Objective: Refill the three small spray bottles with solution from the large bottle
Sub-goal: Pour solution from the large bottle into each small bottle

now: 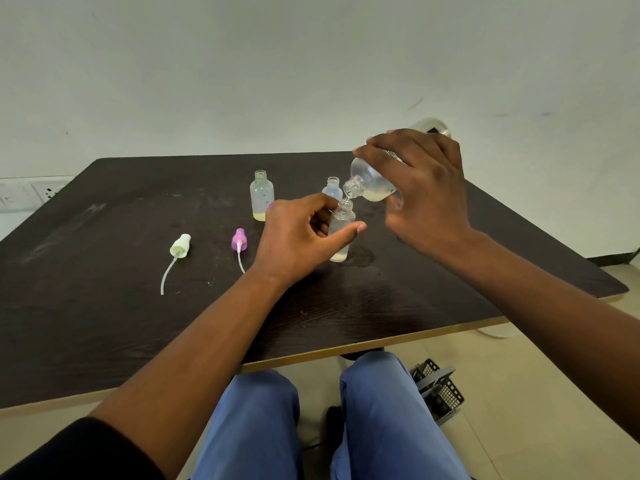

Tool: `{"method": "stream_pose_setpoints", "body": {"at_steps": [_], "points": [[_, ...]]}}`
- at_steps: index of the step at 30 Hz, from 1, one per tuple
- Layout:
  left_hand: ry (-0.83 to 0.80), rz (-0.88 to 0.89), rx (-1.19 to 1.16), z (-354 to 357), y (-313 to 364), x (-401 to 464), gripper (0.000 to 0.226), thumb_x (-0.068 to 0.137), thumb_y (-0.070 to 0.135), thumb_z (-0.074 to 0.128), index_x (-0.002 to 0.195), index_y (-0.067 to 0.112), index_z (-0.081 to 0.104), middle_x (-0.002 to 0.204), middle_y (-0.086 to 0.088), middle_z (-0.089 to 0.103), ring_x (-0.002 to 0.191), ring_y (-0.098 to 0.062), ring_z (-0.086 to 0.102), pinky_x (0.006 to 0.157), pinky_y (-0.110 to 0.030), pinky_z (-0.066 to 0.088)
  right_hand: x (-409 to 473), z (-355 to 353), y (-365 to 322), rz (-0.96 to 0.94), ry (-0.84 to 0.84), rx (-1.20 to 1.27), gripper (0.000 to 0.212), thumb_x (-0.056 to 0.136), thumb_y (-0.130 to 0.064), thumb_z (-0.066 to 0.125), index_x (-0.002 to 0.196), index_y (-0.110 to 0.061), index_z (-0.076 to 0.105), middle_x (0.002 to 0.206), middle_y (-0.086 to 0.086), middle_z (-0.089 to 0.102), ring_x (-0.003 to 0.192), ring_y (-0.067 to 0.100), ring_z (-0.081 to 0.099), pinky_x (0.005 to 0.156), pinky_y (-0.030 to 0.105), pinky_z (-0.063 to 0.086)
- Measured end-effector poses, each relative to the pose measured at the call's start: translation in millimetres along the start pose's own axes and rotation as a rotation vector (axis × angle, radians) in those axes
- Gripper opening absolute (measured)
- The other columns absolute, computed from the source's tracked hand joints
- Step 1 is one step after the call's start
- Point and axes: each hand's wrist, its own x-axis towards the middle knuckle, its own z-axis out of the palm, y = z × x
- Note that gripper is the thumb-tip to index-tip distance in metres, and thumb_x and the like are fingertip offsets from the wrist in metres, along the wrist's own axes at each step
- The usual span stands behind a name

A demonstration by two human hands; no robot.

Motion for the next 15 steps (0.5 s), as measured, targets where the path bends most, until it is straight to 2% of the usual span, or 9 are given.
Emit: {"method": "stream_pose_setpoints", "body": {"at_steps": [5,15], "points": [[0.005,-0.007,-0.006,0.6,0.2,0.1,0.04,0.081,0.046,0.09,0.101,0.013,0.08,0.073,0.013,0.069,0.065,-0.011,0.07,0.065,-0.033,0.063,0.1,0.4,0.7,-0.005,0.007,-0.004,0.066,0.072,-0.002,0.061,0.133,-0.024,0.07,0.135,-0.003,0.069,0.131,0.026,0.06,0.106,0.043,0.034],[0.005,-0.017,-0.01,1.2,-0.2,-0.4,0.041,0.081,0.045,0.091,0.102,0.012,0.079,0.073,0.01,0.07,0.064,-0.012,0.071,0.066,-0.033,0.063,-0.2,0.1,1.3,-0.011,0.01,-0.005,0.067,0.071,-0.001,0.062,0.133,-0.024,0.07,0.135,-0.003,0.069,0.131,0.026,0.061,0.107,0.043,0.034]]}}
